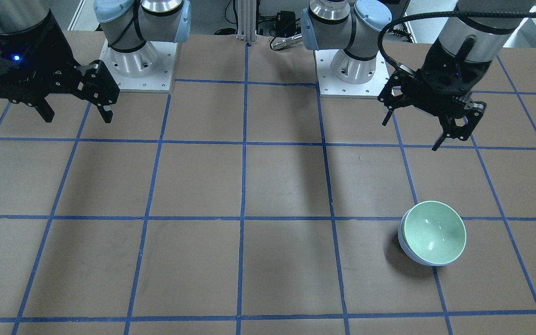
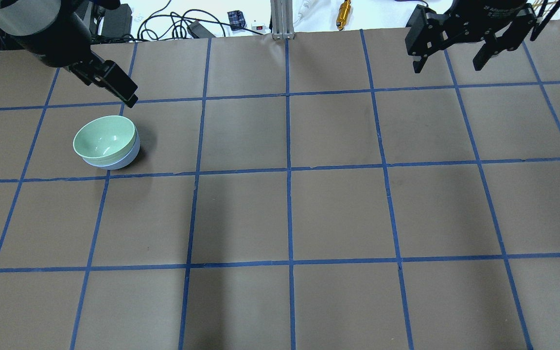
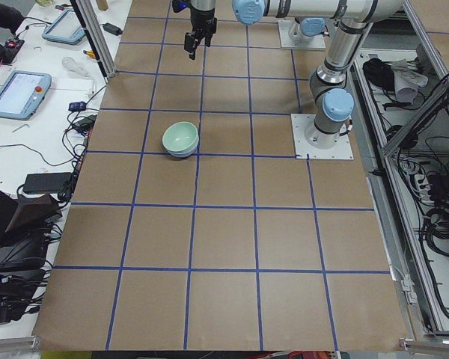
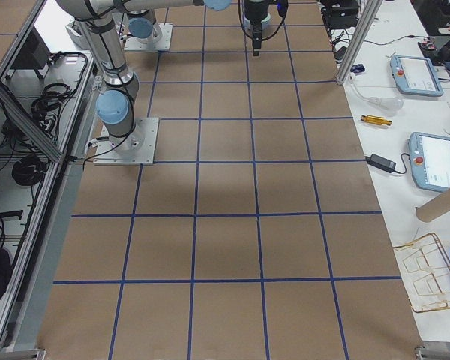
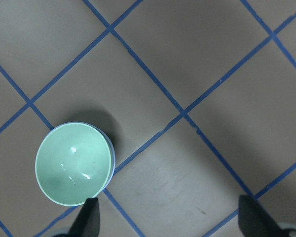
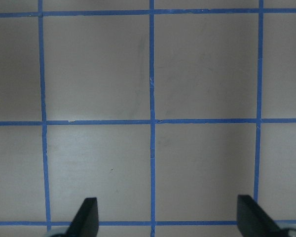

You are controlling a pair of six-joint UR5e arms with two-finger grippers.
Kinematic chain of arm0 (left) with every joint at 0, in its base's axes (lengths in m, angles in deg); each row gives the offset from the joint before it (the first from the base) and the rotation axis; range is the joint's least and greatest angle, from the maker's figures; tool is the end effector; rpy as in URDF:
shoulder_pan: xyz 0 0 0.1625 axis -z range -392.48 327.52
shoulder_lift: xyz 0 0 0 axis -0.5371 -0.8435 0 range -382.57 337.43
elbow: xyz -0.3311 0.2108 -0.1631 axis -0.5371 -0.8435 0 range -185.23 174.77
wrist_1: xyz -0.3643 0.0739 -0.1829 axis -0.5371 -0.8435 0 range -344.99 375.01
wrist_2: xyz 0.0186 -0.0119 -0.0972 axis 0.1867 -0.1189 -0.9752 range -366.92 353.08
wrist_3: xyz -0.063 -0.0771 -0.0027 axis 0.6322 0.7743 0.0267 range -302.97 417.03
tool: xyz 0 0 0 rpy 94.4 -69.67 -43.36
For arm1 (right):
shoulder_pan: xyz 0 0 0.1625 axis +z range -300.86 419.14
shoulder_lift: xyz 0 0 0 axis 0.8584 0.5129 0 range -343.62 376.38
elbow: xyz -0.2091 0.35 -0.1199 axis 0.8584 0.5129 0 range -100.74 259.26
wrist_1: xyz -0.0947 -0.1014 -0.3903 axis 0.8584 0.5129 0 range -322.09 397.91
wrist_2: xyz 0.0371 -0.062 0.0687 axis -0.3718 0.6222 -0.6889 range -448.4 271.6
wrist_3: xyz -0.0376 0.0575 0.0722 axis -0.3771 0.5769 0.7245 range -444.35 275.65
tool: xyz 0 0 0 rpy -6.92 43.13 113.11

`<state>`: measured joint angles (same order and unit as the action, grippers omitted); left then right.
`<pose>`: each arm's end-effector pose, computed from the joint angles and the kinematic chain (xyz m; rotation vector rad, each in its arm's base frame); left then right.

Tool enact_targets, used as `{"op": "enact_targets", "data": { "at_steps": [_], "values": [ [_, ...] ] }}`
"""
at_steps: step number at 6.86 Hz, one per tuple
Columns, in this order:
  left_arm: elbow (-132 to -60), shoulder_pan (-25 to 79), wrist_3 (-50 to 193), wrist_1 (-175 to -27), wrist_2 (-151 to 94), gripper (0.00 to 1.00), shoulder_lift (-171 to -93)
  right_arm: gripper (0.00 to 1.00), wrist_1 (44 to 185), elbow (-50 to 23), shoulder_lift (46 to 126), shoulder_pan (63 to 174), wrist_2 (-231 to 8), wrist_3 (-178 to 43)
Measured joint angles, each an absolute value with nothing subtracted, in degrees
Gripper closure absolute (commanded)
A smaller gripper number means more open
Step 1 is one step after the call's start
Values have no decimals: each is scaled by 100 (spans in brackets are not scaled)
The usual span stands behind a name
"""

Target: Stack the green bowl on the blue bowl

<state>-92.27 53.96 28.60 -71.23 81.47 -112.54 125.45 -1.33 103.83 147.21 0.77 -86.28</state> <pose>-0.1048 -0.5097 0.5208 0.6768 3.0565 -0.1896 0.1172 -0.5196 0.5422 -0.0008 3.1275 -0.1208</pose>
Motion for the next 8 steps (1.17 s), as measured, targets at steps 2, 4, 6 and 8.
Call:
{"op": "enact_targets", "data": {
  "at_steps": [2, 4, 6, 8],
  "values": [
    [-9192, 5598, 4941, -7164, 8127, 0, -11266, 0, 12545, -134, 10380, 14721, 80, -8628],
    [-9123, 5849, 6156, -7310, 8133, 0, -11334, 0, 12545, -134, 10380, 14721, 78, -8628],
    [-8987, 5894, 6381, -7575, 8140, 0, -11371, 0, 12545, -134, 10376, 14721, 75, -8628],
    [-8598, 5879, 6371, -8050, 8137, 0, -11527, 0, 12545, -134, 10376, 14721, 78, -8628]
  ]
}}
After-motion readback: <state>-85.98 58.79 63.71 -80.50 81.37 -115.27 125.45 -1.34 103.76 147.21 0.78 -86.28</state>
